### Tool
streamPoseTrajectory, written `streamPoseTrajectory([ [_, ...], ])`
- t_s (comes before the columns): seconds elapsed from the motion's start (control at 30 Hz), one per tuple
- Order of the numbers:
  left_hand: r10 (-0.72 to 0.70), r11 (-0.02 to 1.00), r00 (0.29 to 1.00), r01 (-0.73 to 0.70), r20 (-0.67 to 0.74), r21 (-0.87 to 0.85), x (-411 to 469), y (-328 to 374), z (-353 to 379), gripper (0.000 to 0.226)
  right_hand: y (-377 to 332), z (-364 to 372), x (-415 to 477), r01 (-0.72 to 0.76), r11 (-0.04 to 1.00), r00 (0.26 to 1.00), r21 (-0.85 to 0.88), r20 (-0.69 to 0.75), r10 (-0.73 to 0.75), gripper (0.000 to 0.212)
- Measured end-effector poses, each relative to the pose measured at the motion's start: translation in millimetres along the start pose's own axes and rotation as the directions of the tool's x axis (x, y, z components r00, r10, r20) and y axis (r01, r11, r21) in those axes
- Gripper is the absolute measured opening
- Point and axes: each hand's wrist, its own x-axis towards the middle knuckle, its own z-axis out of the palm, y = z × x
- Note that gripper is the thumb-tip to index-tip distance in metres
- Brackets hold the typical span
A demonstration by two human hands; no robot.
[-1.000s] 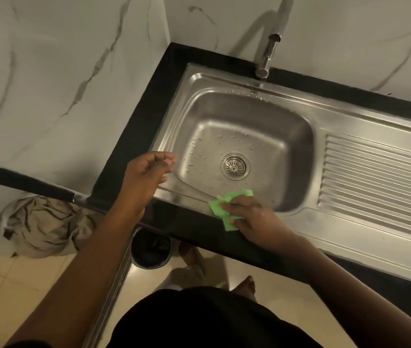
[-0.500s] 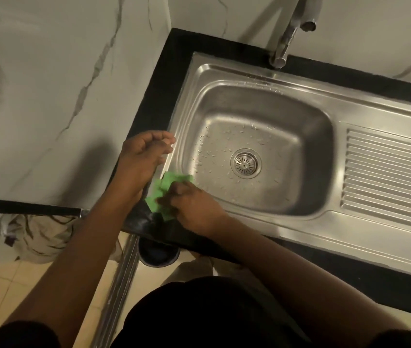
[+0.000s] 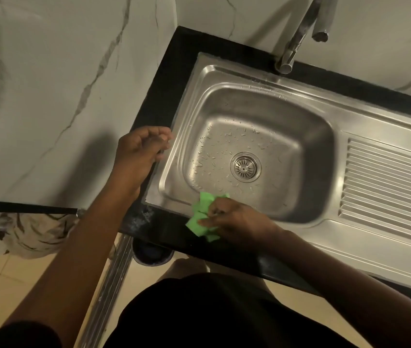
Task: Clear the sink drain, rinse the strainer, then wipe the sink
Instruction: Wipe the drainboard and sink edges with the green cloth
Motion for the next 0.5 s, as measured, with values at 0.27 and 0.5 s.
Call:
streamPoseTrajectory([
  [0.27, -0.011, 1.000, 0.999, 0.011, -0.030, 0.015, 5.1, 7.8, 3.3, 0.019, -40.8, 22.0, 128.8, -0.010, 1.000, 0.996, -0.022, -0.091, 0.008, 0.047],
  [0.5, -0.011, 1.000, 0.997, 0.011, -0.079, -0.008, 8.1, 16.5, -8.2, 0.015, 31.3, -40.7, 187.4, -0.346, 0.931, 0.841, 0.115, -0.403, 0.362, 0.038],
])
